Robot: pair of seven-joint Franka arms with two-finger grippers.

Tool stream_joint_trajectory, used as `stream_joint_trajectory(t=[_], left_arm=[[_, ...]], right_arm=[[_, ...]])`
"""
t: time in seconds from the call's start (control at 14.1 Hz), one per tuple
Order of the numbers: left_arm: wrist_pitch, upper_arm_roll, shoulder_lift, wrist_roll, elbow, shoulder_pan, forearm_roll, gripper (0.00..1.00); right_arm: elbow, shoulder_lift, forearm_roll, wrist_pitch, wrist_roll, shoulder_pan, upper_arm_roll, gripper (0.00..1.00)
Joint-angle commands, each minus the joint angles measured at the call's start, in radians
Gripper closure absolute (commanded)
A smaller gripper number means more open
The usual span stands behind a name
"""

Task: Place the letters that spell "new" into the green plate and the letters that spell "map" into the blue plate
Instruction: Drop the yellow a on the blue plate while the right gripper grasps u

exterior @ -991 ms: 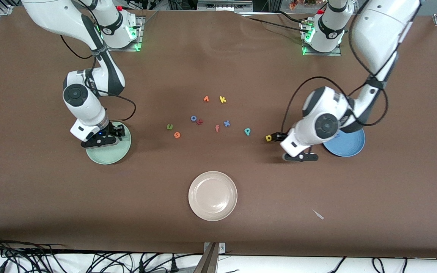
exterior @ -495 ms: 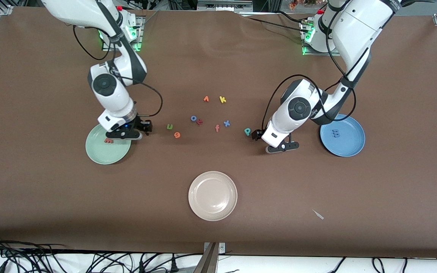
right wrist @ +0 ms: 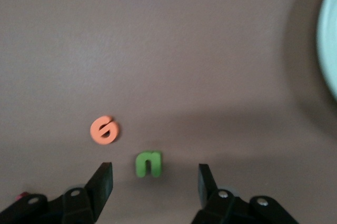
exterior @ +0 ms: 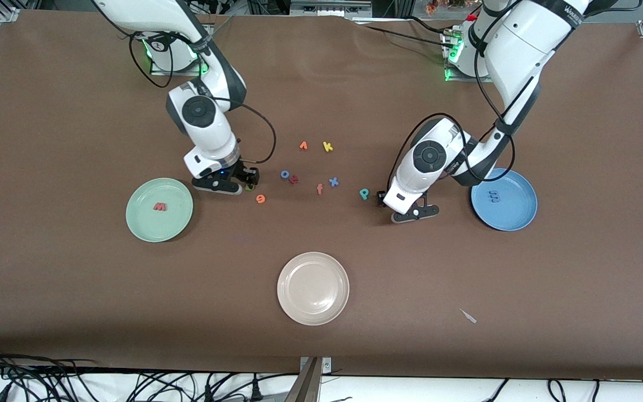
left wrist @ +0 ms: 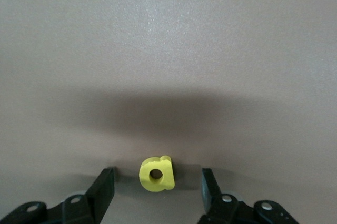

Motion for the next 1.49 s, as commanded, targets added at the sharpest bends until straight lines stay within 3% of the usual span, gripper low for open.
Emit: stream_joint_trajectory(t=[0.0, 0.21, 0.5, 0.71, 0.99, 1.13, 1.42], left_arm=[[0.001, 0.009, 0.016, -0.033, 0.025, -0.012, 0.044, 0.41], [-0.001, 0.01, 0.017, -0.032, 0.024, -0.012, 0.056, 0.56], [-0.005, 0.01, 0.017, -0.029, 0.024, -0.012, 0.058, 0.87], [-0.059, 0.01, 0.007, 0.005, 0.045, 0.002, 0.058, 0.99], [-0.379, 0.003, -0.003, 0.237, 0.18, 0.056, 0.033, 1.0], [-0.468, 0.001, -0.021, 0.38, 0.192, 0.108, 0.027, 1.0], [-0.558, 0.003, -0.047, 0.8, 0.191, 0.275, 0.029, 0.98]], right_arm=[[0.026, 0.028, -0.006, 0.0, 0.025, 0.007, -0.005, 0.26], [0.023, 0.04, -0.011, 0.016, 0.025, 0.008, -0.005, 0.26], [0.02, 0.071, -0.011, 0.056, 0.027, 0.019, -0.005, 0.27], [0.019, 0.078, -0.011, 0.057, 0.027, 0.021, -0.005, 0.3], [0.017, 0.08, -0.015, 0.057, 0.025, 0.021, -0.008, 0.4], [0.016, 0.084, -0.017, 0.059, 0.025, 0.021, -0.008, 0.48], [0.013, 0.088, -0.017, 0.069, 0.024, 0.021, -0.008, 0.48]])
